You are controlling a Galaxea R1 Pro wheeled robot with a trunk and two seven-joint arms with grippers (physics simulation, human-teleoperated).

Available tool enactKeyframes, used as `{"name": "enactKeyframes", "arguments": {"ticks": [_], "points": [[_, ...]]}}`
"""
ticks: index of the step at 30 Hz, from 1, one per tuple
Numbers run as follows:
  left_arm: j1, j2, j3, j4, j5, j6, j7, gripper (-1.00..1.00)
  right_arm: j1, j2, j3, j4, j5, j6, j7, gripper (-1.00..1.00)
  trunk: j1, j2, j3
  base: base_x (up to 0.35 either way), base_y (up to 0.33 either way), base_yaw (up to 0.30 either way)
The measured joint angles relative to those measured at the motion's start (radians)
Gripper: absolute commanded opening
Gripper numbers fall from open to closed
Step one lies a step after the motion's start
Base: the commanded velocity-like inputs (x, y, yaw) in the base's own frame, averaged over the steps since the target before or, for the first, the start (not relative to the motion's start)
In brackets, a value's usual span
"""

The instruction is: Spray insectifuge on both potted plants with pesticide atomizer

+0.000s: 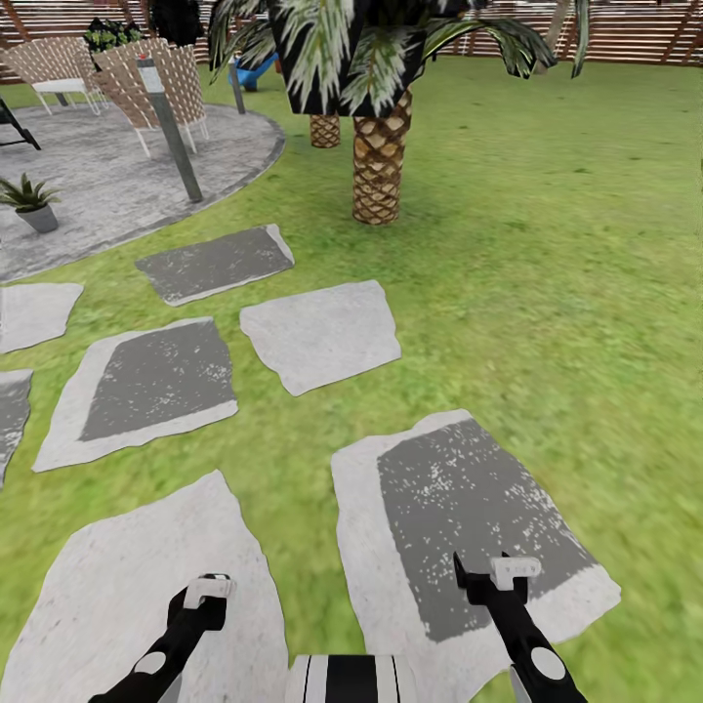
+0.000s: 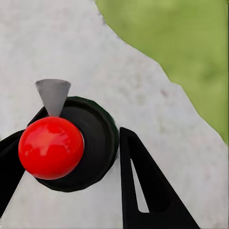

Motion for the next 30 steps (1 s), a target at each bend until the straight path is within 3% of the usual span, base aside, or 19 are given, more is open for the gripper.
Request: {"name": "enactKeyframes", "arguments": {"ticks": [23,25,26,30], "points": [[-0.001,-0.006,0.000,0.000,0.000,0.001,0.000,-1.00,0.000,0.001,0.000,-0.004,0.002,0.000,0.001,1.00,-0.010,0.005,0.089,0.000,0.000,0.000],[-0.001,-0.006,0.000,-0.001,0.000,0.002,0.000,-1.00,0.000,0.004,0.001,-0.001,0.001,0.000,0.000,1.00,-0.011,0.006,0.097,0.000,0.000,0.000],[-0.001,-0.006,0.000,-0.001,0.000,0.003,0.000,-1.00,0.000,0.018,0.001,-0.001,0.003,0.000,0.000,1.00,-0.012,0.006,0.101,0.000,0.000,0.000],[-0.002,-0.005,0.002,-0.001,0.000,0.017,0.001,-1.00,0.000,0.022,0.000,-0.004,0.004,-0.003,0.000,1.00,-0.014,0.007,0.117,0.000,0.000,-0.031]]}}
